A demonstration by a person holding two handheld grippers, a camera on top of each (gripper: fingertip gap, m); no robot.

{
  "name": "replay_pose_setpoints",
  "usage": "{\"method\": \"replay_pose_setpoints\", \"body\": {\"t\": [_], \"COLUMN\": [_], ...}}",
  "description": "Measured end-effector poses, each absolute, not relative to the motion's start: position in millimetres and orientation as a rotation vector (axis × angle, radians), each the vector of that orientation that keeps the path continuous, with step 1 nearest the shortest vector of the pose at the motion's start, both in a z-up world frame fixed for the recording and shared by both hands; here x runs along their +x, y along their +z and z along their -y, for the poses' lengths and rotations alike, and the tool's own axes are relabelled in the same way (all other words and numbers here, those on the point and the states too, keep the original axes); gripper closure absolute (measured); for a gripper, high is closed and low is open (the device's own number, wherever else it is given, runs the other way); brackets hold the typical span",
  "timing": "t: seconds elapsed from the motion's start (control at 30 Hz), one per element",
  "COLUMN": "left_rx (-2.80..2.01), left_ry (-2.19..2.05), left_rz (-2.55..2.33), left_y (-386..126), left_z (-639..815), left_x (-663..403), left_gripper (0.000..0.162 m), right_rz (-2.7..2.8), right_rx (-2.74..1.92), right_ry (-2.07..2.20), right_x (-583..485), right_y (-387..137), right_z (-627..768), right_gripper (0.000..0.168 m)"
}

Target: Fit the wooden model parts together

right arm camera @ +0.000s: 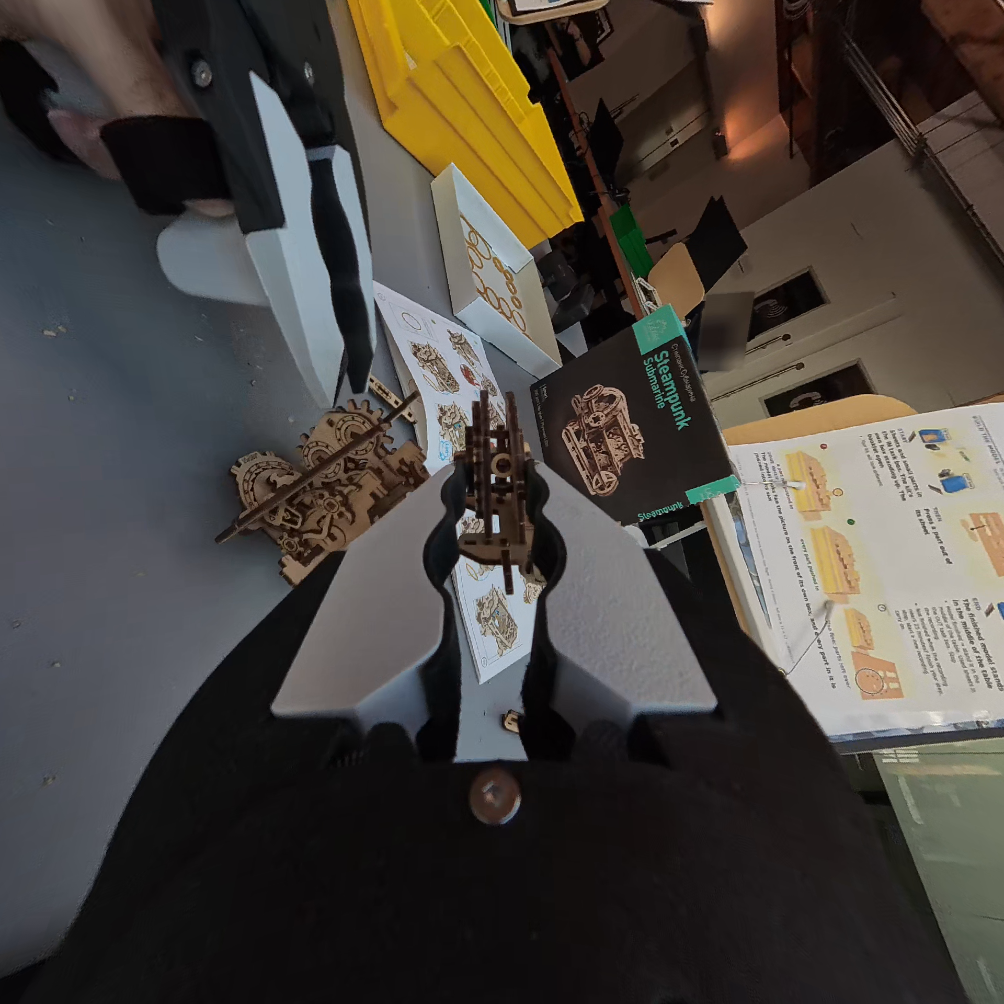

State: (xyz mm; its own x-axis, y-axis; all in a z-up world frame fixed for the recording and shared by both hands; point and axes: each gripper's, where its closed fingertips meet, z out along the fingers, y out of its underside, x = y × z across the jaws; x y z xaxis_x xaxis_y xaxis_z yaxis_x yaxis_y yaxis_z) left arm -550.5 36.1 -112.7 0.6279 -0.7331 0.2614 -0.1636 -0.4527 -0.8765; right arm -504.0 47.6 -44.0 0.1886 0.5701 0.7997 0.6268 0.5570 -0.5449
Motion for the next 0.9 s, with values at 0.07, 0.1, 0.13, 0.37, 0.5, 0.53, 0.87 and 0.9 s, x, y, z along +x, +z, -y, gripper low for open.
{"method": "replay_pose_setpoints", "body": {"t": [0.07, 0.1, 0.13, 0.37, 0.5, 0.53, 0.87, 0.9], "left_rx": [-1.918, -1.869, -1.821, -1.706, -1.591, -1.563, -1.291, -1.268], "left_ry": [-0.858, -0.917, -0.962, -1.015, -1.033, -1.017, -1.147, -1.138], "left_rz": [-0.781, -0.844, -0.904, -1.303, -1.545, -1.593, -1.851, -1.860], "left_y": [-101.1, -92.1, -84.2, -71.6, -80.5, -86.5, -100.9, -100.5], "left_z": [-37.4, -36.1, -37.4, -61.3, -58.6, -60.8, -53.5, -53.0], "left_x": [-563.3, -565.3, -567.4, -564.4, -559.3, -559.4, -554.4, -553.6], "left_gripper": [0.131, 0.133, 0.133, 0.130, 0.131, 0.131, 0.140, 0.140], "right_rz": [1.494, 1.502, 1.507, 1.597, 1.656, 1.670, 1.743, 1.740], "right_rx": [-1.056, -1.041, -1.020, -0.869, -0.817, -0.795, -0.756, -0.752], "right_ry": [-0.060, -0.066, -0.074, -0.244, -0.289, -0.298, -0.246, -0.234], "right_x": [-508.7, -510.6, -512.3, -520.0, -522.1, -523.0, -528.1, -529.6], "right_y": [-46.9, -47.0, -45.6, -46.1, -52.3, -52.7, -55.1, -54.1], "right_z": [-44.8, -43.3, -41.4, -35.5, -36.5, -35.7, -38.6, -36.9], "right_gripper": [0.148, 0.148, 0.148, 0.148, 0.148, 0.148, 0.148, 0.148]}}
